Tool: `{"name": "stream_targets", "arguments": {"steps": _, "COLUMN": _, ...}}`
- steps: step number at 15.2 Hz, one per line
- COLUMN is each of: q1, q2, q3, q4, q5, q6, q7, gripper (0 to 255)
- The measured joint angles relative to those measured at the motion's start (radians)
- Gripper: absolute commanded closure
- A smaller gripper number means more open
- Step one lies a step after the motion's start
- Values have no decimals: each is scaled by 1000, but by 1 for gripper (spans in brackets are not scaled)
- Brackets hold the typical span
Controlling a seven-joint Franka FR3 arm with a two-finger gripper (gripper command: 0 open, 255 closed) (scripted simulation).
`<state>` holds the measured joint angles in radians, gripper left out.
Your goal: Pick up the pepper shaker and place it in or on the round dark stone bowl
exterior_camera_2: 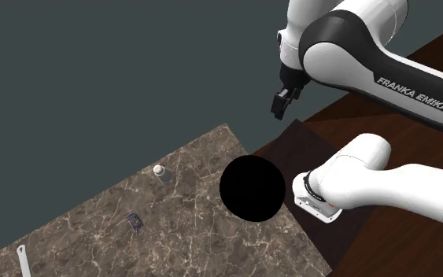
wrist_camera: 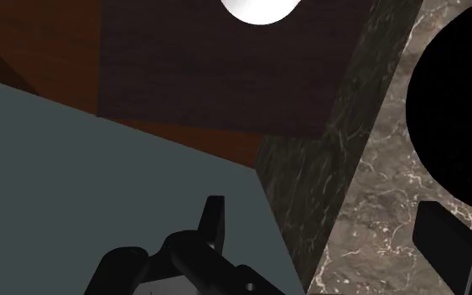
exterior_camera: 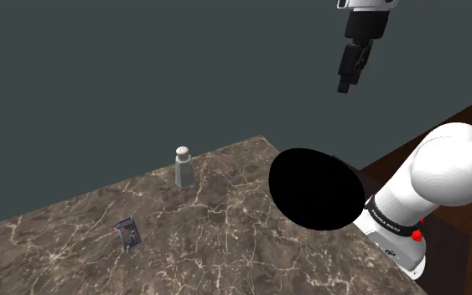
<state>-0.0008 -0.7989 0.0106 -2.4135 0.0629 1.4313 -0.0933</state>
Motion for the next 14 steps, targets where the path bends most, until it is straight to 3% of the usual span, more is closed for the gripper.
{"name": "stream_targets", "arguments": {"steps": 4, "q1": 19, "q2": 32, "q3": 40, "q4": 3, "q5": 24, "q6": 45, "q7": 26, "gripper": 0}}
{"name": "stream_targets", "arguments": {"steps": 14, "q1": 97, "q2": 242, "q3": 244, "q4": 69, "q5": 99, "q6": 268, "q7": 166, "gripper": 0}}
